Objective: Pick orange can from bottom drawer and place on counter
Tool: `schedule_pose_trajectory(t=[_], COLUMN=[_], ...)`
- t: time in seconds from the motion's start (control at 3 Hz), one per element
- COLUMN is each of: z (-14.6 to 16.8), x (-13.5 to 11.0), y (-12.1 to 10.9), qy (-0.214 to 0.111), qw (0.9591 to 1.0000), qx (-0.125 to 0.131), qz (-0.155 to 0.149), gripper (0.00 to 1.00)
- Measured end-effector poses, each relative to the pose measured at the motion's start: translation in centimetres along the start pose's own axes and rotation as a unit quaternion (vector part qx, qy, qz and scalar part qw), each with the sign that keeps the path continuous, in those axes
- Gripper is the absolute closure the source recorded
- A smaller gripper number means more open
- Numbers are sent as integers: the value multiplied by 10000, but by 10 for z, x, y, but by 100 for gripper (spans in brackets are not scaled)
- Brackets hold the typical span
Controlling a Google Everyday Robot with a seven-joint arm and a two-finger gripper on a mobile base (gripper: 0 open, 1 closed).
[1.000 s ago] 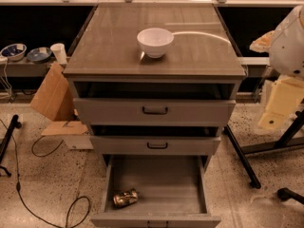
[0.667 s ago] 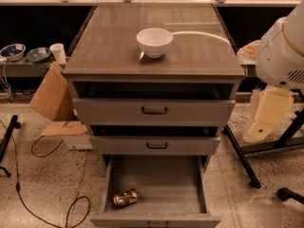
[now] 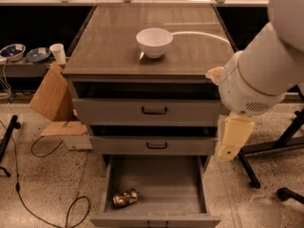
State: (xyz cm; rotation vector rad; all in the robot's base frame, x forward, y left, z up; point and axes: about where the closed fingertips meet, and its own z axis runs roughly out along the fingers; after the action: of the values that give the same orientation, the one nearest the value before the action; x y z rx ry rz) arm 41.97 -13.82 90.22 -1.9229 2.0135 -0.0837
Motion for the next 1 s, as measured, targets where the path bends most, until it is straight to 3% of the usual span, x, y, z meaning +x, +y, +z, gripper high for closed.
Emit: schedule_pose_trajectory(t=[1.0], z=[157], x=[-79], y=[25], qy=[-530], qw=[9958], qx=[-280], qz=[-694], gripper=[0])
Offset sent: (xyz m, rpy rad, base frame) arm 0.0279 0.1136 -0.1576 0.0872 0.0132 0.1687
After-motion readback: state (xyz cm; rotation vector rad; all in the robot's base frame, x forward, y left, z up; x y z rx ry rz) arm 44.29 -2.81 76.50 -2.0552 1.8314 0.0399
